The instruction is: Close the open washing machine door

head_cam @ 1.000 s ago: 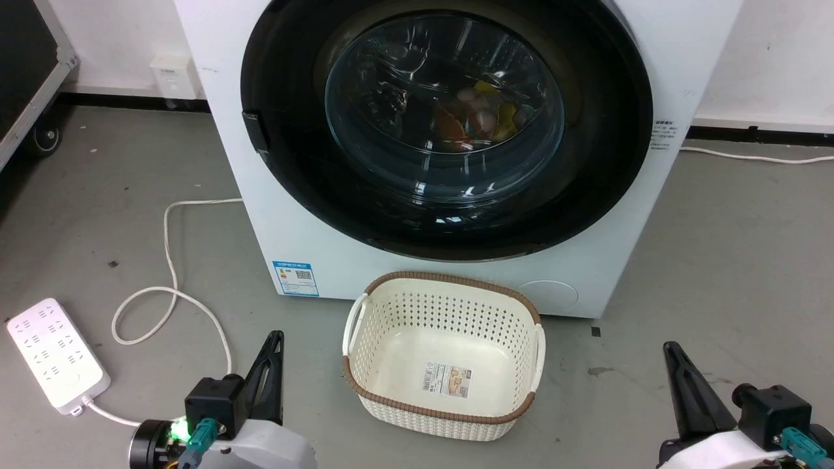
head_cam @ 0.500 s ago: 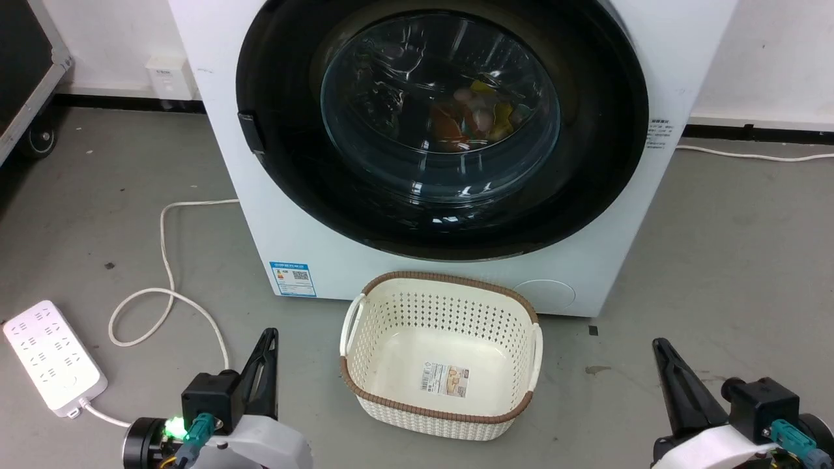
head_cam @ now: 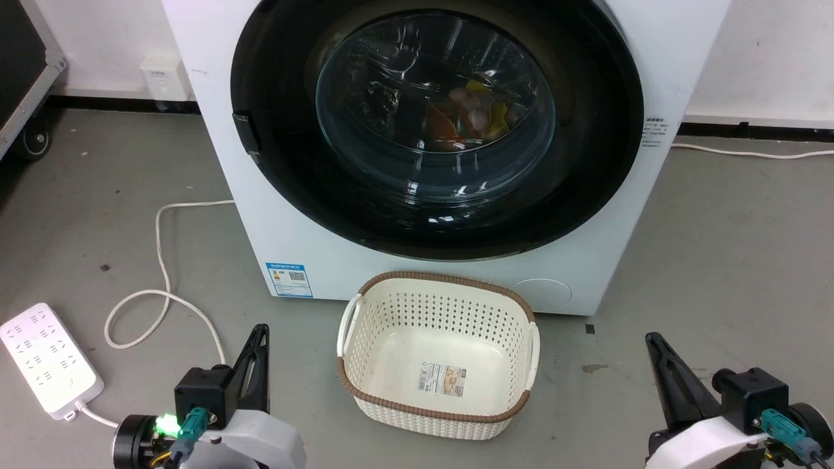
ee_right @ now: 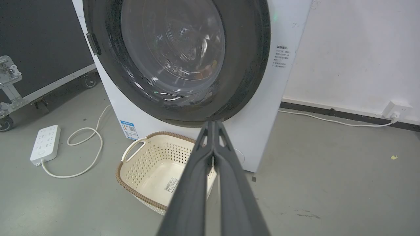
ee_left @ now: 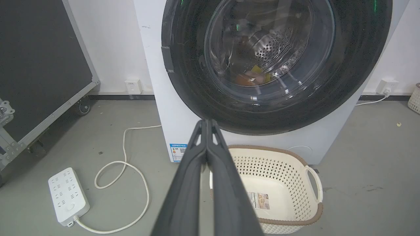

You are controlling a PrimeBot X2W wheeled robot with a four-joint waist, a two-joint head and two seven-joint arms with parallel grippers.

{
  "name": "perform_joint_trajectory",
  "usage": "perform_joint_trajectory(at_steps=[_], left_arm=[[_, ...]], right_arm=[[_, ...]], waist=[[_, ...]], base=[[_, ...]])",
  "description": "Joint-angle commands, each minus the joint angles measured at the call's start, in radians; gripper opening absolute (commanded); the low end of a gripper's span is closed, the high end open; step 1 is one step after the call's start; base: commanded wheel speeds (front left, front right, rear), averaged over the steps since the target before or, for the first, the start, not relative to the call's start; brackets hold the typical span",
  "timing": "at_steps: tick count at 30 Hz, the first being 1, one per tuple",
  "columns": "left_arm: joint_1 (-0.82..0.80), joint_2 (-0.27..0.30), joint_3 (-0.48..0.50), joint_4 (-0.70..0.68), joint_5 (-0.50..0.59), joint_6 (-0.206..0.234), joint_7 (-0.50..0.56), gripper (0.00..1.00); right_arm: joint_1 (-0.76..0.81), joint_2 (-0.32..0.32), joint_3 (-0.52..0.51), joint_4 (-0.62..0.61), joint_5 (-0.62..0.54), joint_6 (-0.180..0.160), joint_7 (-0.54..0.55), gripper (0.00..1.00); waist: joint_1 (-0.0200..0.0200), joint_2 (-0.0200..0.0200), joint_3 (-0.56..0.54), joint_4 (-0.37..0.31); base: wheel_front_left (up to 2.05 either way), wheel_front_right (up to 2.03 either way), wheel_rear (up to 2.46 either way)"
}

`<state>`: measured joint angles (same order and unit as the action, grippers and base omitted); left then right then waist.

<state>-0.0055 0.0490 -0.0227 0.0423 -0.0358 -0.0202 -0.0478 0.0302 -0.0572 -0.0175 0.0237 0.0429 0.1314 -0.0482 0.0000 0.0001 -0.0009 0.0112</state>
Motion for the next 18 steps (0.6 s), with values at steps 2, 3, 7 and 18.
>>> perform_joint_trajectory(at_steps=[2, 3, 7, 18], left_arm=[[0.005, 0.001, 0.004, -0.009, 0.013, 0.005, 0.006, 0.0], [0.005, 0.001, 0.006, -0.013, 0.015, 0.007, 0.011, 0.0], [0.005, 0.001, 0.009, -0.018, 0.018, 0.009, 0.017, 0.0], [0.005, 0.001, 0.019, -0.035, 0.031, 0.017, 0.039, 0.0]], right_arm=[[-0.014, 0.006, 0.004, -0.009, -0.01, -0.001, 0.007, 0.0], [-0.016, 0.006, 0.005, -0.011, -0.013, -0.001, 0.011, 0.0], [-0.018, 0.006, 0.007, -0.013, -0.018, -0.001, 0.017, 0.0], [-0.027, 0.007, 0.015, -0.021, -0.036, -0.001, 0.04, 0.0]], waist=[[0.0, -0.0001, 0.0, -0.001], [0.0, -0.0001, 0.0, -0.002], [0.0, -0.0001, 0.0, -0.004], [0.0, -0.0001, 0.001, -0.009]], base=[[0.0, 0.0, 0.0], [0.0, 0.0, 0.0], [0.0, 0.0, 0.0], [0.0, 0.0, 0.0]])
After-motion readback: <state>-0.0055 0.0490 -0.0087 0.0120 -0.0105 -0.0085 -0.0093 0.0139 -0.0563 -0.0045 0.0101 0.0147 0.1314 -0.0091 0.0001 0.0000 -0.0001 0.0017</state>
